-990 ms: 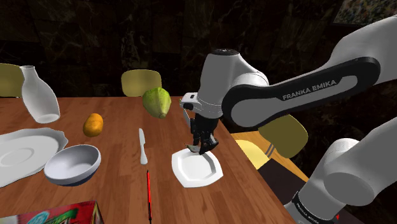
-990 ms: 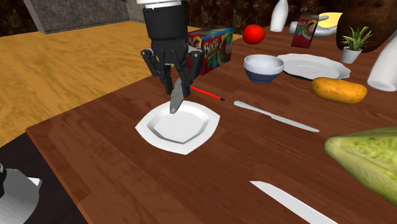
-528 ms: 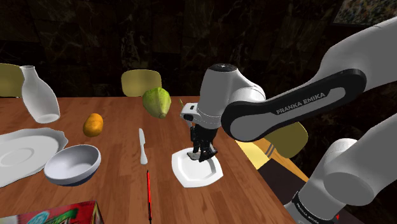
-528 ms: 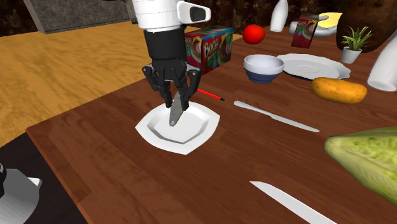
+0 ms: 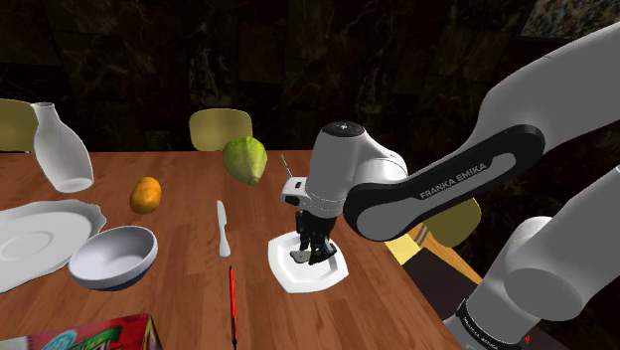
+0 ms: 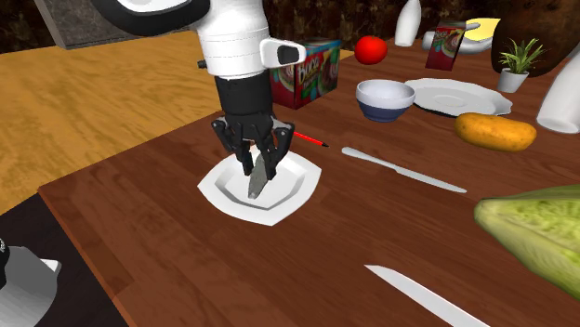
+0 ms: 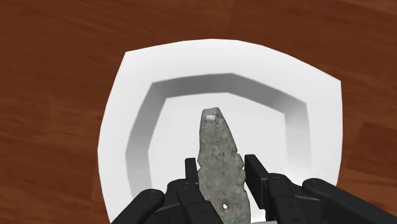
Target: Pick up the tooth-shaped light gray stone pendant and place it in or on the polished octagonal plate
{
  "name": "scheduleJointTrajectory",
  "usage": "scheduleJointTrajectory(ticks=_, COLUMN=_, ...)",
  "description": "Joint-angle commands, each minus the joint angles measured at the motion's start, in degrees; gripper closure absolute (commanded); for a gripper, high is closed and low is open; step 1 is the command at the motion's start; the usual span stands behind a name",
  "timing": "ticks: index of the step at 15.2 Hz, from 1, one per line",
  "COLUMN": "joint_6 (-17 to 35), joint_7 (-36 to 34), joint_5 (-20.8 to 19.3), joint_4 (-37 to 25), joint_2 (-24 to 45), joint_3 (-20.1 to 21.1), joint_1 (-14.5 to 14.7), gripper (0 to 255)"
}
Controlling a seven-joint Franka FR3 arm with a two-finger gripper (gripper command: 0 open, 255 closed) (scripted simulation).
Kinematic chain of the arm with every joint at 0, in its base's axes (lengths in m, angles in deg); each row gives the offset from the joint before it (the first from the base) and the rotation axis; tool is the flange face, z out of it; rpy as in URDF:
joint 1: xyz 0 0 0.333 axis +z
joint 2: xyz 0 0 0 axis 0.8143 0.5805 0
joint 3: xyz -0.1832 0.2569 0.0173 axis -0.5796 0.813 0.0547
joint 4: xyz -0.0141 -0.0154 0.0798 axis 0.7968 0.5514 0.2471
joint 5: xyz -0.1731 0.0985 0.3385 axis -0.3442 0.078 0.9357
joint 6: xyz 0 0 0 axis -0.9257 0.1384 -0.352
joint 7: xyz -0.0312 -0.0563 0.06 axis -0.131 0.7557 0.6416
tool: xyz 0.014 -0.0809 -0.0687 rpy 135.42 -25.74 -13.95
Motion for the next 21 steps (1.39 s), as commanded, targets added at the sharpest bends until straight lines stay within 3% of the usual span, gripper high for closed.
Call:
scheduleJointTrajectory(ticks=1, joint_6=0.59, joint_7=-0.23, joint_5=-0.28, joint_4=0.14, joint_2=0.46, joint_3=0.14, joint_1=-0.13, gripper=255)
scheduleJointTrajectory(ticks=7, joint_6=0.58, joint_7=-0.23, joint_5=-0.28, joint_4=0.14, joint_2=0.45, joint_3=0.14, joint_1=-0.13, gripper=255)
scheduleJointTrajectory(ticks=8, joint_6=0.58, joint_7=-0.23, joint_5=-0.28, joint_4=0.14, joint_2=0.45, joint_3=0.14, joint_1=-0.13, gripper=0)
scheduleJointTrajectory(ticks=13, joint_6=0.58, joint_7=-0.23, joint_5=-0.28, joint_4=0.14, joint_2=0.45, joint_3=0.14, joint_1=-0.13, gripper=0)
scheduleJointTrajectory(ticks=17, joint_6=-8.0, joint_7=2.32, joint_5=2.97, joint_4=-2.67, joint_2=-5.83, joint_3=-1.75, joint_1=1.57, gripper=0)
scheduleJointTrajectory(ticks=21, joint_6=-8.0, joint_7=2.31, joint_5=2.96, joint_4=-2.66, joint_2=-5.82, joint_3=-1.78, joint_1=1.6, gripper=0)
